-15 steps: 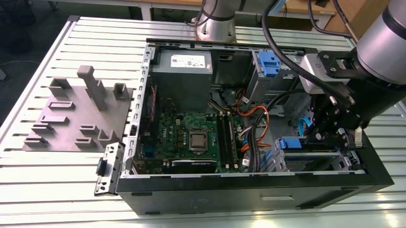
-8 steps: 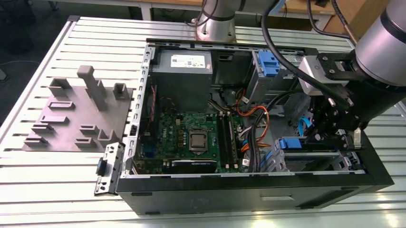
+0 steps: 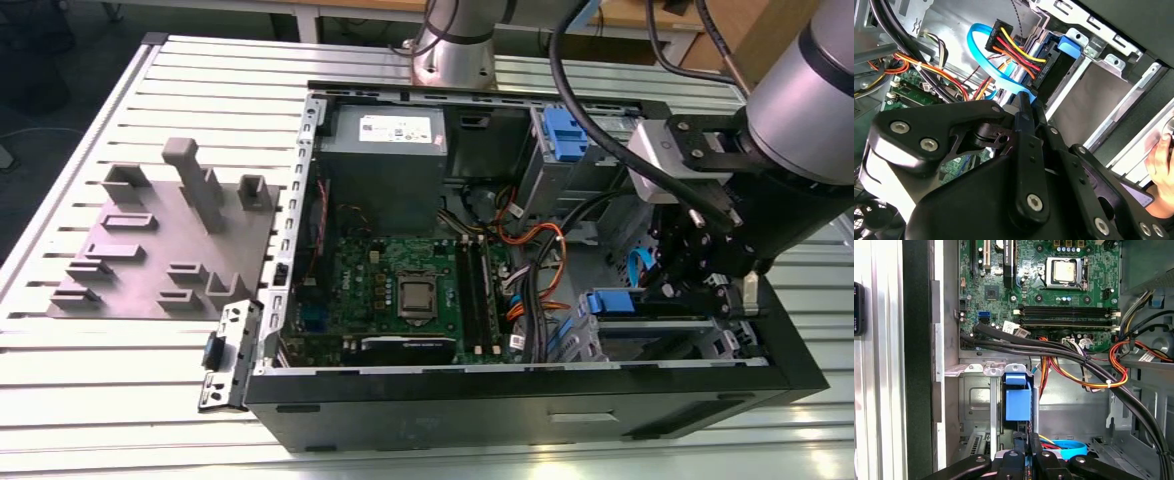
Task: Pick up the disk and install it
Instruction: 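Insert the second disk wire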
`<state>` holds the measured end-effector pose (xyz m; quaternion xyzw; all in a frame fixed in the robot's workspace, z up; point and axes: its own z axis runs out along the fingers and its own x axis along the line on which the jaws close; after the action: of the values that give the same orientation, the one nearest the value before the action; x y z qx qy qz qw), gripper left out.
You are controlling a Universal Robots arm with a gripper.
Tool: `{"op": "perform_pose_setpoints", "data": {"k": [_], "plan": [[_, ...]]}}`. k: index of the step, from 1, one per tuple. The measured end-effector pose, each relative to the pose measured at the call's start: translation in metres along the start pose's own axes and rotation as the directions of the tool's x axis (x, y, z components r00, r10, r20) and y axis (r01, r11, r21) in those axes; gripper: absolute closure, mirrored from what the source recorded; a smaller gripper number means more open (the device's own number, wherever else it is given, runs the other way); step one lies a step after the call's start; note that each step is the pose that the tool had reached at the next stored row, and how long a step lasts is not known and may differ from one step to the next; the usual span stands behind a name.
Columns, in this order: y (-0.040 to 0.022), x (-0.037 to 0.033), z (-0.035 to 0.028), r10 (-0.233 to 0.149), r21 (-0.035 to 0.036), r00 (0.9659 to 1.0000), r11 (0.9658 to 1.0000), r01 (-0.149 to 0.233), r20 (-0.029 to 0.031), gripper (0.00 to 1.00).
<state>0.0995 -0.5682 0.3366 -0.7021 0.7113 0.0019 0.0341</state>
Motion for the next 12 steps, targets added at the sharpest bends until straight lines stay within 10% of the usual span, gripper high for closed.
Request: {"op": "perform_pose_setpoints", "data": {"k": [12], "plan": [[-0.0005,0.0008,0.0034,0.001,0.0,1.0,1.0,-0.001,-0.0002,0.84]]}}
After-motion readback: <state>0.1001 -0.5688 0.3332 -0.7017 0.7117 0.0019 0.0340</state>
